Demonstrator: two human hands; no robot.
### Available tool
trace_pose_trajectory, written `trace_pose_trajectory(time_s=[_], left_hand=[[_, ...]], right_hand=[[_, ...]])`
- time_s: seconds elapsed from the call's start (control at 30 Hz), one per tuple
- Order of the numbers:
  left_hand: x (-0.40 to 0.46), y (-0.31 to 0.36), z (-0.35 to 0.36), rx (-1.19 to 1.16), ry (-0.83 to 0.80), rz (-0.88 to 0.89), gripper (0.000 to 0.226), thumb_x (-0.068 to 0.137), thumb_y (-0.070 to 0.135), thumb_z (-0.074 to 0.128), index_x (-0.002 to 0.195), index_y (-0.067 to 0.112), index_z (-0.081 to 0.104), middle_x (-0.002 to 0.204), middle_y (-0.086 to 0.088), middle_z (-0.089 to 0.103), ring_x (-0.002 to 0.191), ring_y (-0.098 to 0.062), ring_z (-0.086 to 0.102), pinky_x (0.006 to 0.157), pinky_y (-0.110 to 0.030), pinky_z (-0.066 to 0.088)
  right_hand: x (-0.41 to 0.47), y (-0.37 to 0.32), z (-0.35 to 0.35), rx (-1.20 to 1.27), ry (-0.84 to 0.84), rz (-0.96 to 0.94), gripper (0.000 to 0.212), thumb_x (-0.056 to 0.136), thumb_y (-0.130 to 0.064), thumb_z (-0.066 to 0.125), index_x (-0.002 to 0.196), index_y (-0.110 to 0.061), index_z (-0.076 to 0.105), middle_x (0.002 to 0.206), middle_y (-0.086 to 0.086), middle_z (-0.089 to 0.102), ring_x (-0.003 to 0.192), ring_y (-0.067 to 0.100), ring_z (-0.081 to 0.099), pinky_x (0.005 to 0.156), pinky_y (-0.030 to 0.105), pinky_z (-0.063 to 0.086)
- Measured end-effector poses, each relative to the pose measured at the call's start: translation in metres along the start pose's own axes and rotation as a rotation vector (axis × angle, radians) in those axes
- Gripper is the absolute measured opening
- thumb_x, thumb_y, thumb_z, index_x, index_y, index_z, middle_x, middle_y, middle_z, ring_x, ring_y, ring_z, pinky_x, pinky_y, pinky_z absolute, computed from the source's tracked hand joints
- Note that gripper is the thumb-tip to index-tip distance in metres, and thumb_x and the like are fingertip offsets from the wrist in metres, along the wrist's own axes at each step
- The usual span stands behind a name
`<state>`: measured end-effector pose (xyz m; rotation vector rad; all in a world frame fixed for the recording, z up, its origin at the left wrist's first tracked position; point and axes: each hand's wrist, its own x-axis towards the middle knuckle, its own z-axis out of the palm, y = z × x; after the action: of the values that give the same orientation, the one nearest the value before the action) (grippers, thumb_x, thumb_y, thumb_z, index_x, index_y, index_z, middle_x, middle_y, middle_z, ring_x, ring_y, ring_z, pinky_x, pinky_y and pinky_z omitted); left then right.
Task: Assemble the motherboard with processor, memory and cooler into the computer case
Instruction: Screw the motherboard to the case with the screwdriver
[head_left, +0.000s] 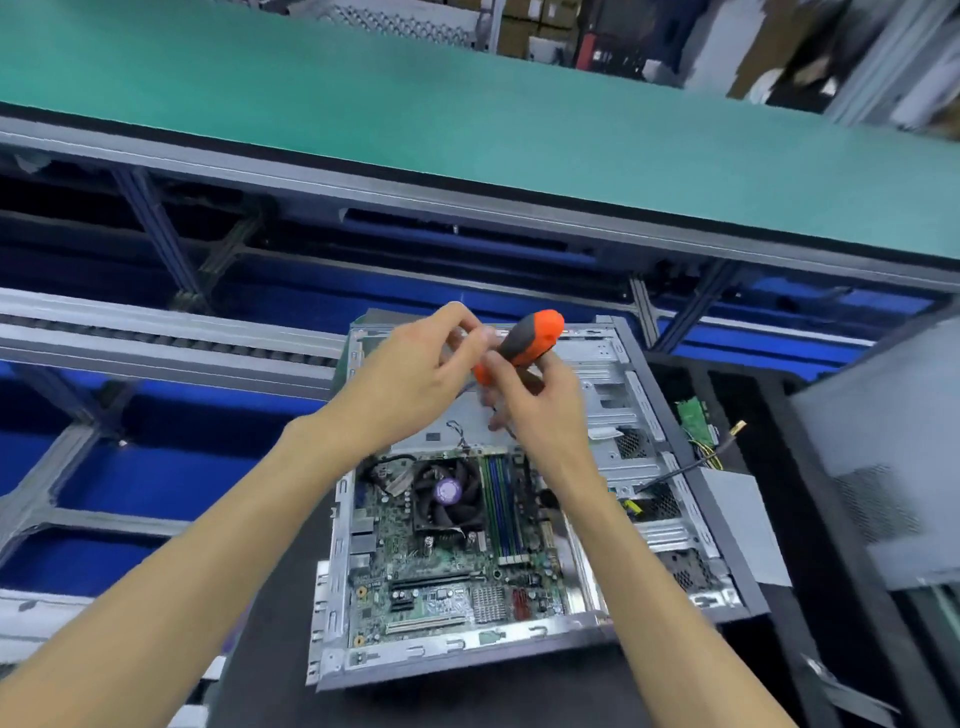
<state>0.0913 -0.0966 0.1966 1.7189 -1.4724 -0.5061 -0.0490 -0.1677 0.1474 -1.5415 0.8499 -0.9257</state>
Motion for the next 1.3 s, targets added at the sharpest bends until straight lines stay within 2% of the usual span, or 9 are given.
trace_pose_trajectory(time_s=[0.1, 0.23, 0.37, 0.5, 0.7, 0.87, 0.97, 1.1, 1.3], left_hand=[[0.000, 0.026, 0.020, -0.066, -0.052, 0.068, 0.012, 0.100, 0.033, 0.052, 0.098, 0.024, 0.059, 0.081, 0.002, 0.065, 0.074, -0.019, 0.063, 0.075, -0.045, 0.052], [-0.002, 0.062, 0.061, -0.128, -0.162, 0.143, 0.006, 0.099, 0.025, 0.056, 0.098, 0.024, 0.061, 0.082, 0.003, 0.066, 0.074, -0.018, 0.063, 0.071, -0.033, 0.052], [-0.012, 0.100, 0.115, -0.169, -0.271, 0.189, 0.007, 0.098, 0.019, 0.056, 0.098, 0.022, 0.063, 0.080, 0.003, 0.065, 0.072, -0.016, 0.063, 0.068, -0.029, 0.050], [-0.034, 0.137, 0.175, -0.212, -0.391, 0.219, 0.008, 0.097, 0.015, 0.057, 0.098, 0.020, 0.063, 0.076, 0.000, 0.065, 0.069, -0.017, 0.061, 0.065, -0.028, 0.048], [-0.067, 0.173, 0.270, -0.184, -0.602, 0.163, 0.017, 0.094, 0.010, 0.054, 0.096, 0.025, 0.062, 0.079, -0.002, 0.068, 0.070, -0.019, 0.066, 0.069, -0.034, 0.054], [-0.081, 0.153, 0.350, 0.132, -0.818, 0.083, 0.019, 0.090, 0.010, 0.055, 0.101, 0.020, 0.067, 0.077, 0.012, 0.063, 0.062, 0.003, 0.058, 0.054, -0.005, 0.039], [-0.081, 0.131, 0.385, 0.353, -0.891, 0.028, 0.020, 0.088, 0.007, 0.056, 0.097, 0.020, 0.068, 0.094, 0.003, 0.070, 0.079, -0.011, 0.065, 0.066, -0.015, 0.046], [-0.072, 0.106, 0.415, 0.538, -0.825, 0.004, 0.023, 0.085, 0.004, 0.054, 0.100, 0.016, 0.068, 0.107, -0.007, 0.067, 0.094, -0.025, 0.065, 0.086, -0.033, 0.052], [-0.074, 0.092, 0.454, 0.831, -0.883, 0.086, 0.016, 0.091, 0.006, 0.052, 0.105, 0.007, 0.058, 0.108, -0.015, 0.061, 0.097, -0.035, 0.064, 0.069, -0.036, 0.043]], right_hand=[[-0.017, -0.023, -0.048, -0.012, 0.162, -0.043, 0.018, 0.095, -0.035, 0.063, 0.090, -0.018, 0.066, 0.070, -0.008, 0.064, 0.063, 0.011, 0.058, 0.057, 0.027, 0.049], [-0.045, -0.046, -0.114, 0.189, 0.352, 0.000, 0.017, 0.090, -0.024, 0.057, 0.076, -0.014, 0.059, 0.062, -0.003, 0.052, 0.052, 0.014, 0.049, 0.048, 0.027, 0.043], [-0.075, -0.047, -0.180, 0.408, 0.446, 0.104, 0.009, 0.087, -0.019, 0.049, 0.078, -0.017, 0.047, 0.056, -0.003, 0.039, 0.045, 0.013, 0.034, 0.039, 0.021, 0.031], [-0.115, -0.028, -0.238, 0.411, 0.535, 0.206, 0.015, 0.094, -0.014, 0.043, 0.080, -0.016, 0.047, 0.054, -0.006, 0.031, 0.041, 0.008, 0.022, 0.032, 0.016, 0.015], [-0.173, 0.021, -0.299, 0.336, 0.609, 0.304, 0.010, 0.079, -0.023, 0.056, 0.081, -0.017, 0.048, 0.056, -0.004, 0.030, 0.043, 0.010, 0.020, 0.035, 0.018, 0.016], [-0.203, 0.070, -0.327, 0.338, 0.598, 0.411, 0.015, 0.086, -0.023, 0.059, 0.083, -0.018, 0.045, 0.061, -0.003, 0.031, 0.047, 0.011, 0.023, 0.037, 0.022, 0.017], [-0.212, 0.095, -0.334, 0.299, 0.546, 0.514, 0.010, 0.097, -0.019, 0.055, 0.091, -0.017, 0.047, 0.061, -0.004, 0.033, 0.048, 0.010, 0.023, 0.037, 0.021, 0.019], [-0.215, 0.119, -0.338, 0.296, 0.479, 0.622, 0.015, 0.100, -0.020, 0.054, 0.089, -0.021, 0.044, 0.061, -0.005, 0.031, 0.047, 0.008, 0.023, 0.037, 0.020, 0.020], [-0.208, 0.137, -0.343, 0.325, 0.468, 0.661, 0.022, 0.101, -0.021, 0.055, 0.085, -0.020, 0.041, 0.058, -0.008, 0.031, 0.045, 0.007, 0.025, 0.038, 0.021, 0.022]])
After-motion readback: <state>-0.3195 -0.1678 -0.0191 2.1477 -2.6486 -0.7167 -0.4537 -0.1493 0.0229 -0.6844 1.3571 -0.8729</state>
